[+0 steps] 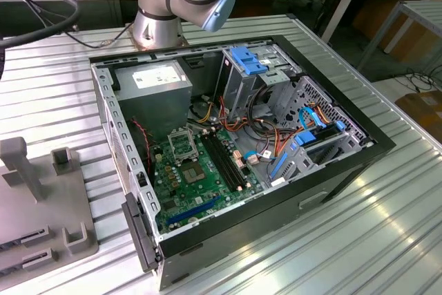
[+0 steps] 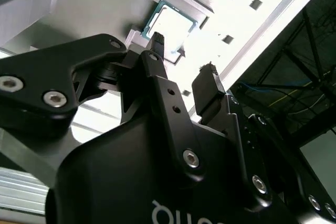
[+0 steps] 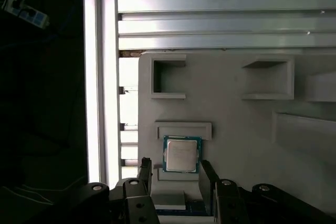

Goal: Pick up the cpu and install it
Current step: 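Pick up the cpu and move it towards the insertion slot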

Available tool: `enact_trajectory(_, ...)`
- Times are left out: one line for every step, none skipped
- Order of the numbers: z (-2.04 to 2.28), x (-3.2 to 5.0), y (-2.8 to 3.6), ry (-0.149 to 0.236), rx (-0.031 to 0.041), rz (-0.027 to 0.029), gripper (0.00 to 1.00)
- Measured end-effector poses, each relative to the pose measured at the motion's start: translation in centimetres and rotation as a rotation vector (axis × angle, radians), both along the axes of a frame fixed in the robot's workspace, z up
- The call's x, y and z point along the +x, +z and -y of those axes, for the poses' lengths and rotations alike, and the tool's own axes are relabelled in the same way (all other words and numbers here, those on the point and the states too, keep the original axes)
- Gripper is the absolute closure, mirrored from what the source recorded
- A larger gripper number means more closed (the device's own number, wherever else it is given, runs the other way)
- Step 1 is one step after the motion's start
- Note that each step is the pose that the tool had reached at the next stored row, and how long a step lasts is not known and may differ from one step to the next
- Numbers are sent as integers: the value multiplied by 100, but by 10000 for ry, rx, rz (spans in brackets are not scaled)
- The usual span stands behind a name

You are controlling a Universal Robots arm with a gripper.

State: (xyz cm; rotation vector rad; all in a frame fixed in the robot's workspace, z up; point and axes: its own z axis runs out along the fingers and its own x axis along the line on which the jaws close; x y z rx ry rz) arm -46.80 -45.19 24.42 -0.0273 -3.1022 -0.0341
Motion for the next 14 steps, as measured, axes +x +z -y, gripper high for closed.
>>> enact_trajectory(0, 0, -14, 1, -4, 3, 51)
enact_trajectory(1, 0, -26, 0, -8, 8, 51)
enact_trajectory(2, 0, -38, -2, -11, 16, 51)
enact_trajectory(2, -1, -52, -3, -13, 20, 51)
enact_trajectory(2, -1, -72, -3, -14, 20, 51)
enact_trajectory(2, 0, -89, -3, -15, 20, 51)
enact_trajectory(2, 0, -108, -7, -16, 21, 51)
enact_trajectory(2, 0, -122, -20, -17, 20, 51)
enact_trajectory(-2, -1, -147, -96, -19, 21, 51)
enact_trajectory(-4, -1, -163, -167, -19, 20, 51)
enact_trajectory(-9, 1, -189, -256, -18, 20, 51)
enact_trajectory(-17, 2, -208, -291, -19, 20, 51)
enact_trajectory(-20, 5, -233, -291, -23, 20, 51)
enact_trajectory(-21, 5, -250, -292, -45, 22, 51)
